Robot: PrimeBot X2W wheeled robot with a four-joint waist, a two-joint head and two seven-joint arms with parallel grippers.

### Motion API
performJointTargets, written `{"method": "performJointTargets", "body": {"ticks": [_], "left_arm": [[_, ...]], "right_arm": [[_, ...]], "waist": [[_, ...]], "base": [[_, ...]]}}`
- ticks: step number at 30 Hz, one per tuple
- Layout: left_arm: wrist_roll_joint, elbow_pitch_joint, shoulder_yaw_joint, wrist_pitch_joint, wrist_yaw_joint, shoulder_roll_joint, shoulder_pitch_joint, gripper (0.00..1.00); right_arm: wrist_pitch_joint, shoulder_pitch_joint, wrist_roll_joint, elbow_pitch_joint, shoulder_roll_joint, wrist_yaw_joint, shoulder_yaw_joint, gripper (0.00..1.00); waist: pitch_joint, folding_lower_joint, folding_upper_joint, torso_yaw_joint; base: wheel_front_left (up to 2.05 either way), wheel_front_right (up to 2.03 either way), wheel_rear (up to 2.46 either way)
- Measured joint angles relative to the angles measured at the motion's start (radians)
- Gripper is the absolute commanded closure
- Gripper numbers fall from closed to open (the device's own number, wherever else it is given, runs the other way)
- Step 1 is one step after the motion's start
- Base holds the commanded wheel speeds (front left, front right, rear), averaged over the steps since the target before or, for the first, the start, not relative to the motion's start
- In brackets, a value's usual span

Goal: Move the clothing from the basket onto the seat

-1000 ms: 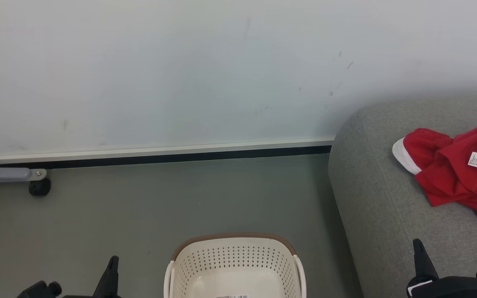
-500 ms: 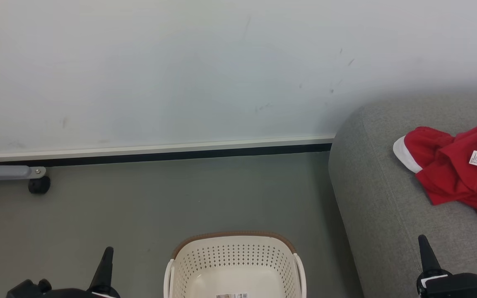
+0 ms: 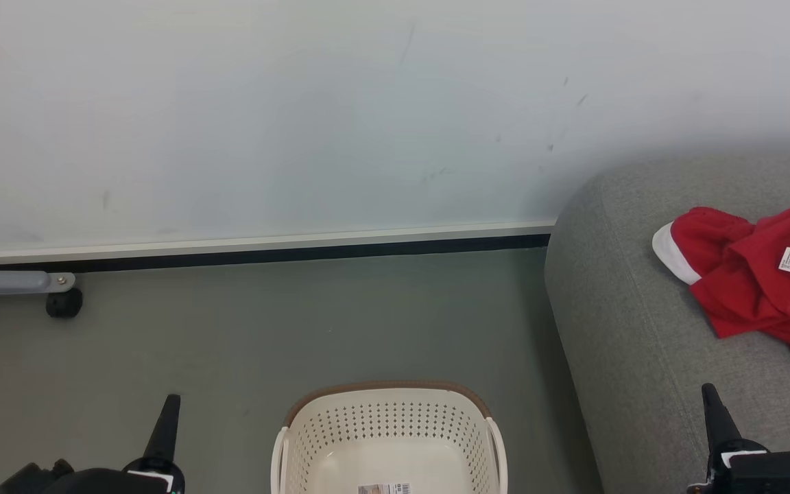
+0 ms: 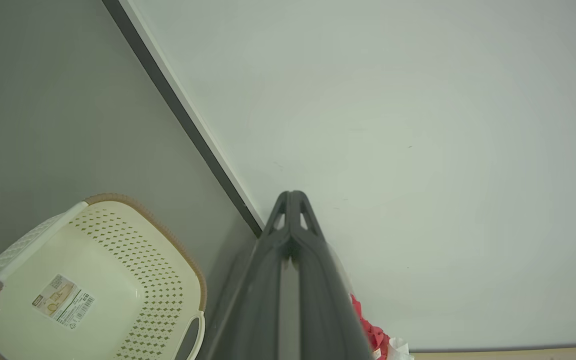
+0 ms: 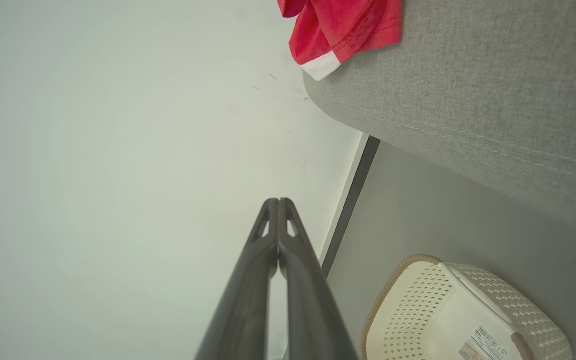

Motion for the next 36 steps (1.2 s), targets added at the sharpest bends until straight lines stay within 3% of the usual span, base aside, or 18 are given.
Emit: {"method": "performJointTargets", "body": {"ticks": [18, 36], "left_arm": [[-0.225, 0.029, 0.062, 0.036, -0.044, -0.024, -0.052, 1.0], [-0.24, 0.031, 0.064, 0.036, -0.051, -0.026, -0.054, 1.0]], "right_arm": [[0.061, -0.029, 0.235, 0.008, 0.02, 0.04, -0.069, 1.0], [0.061, -0.032, 0.236, 0.008, 0.021, 0.043, -0.071, 1.0]], "waist": [[0.01, 0.0, 0.0, 0.0], [0.01, 0.0, 0.0, 0.0]], "base": [[0.0, 0.0, 0.0], [0.0, 0.0, 0.0]]}}
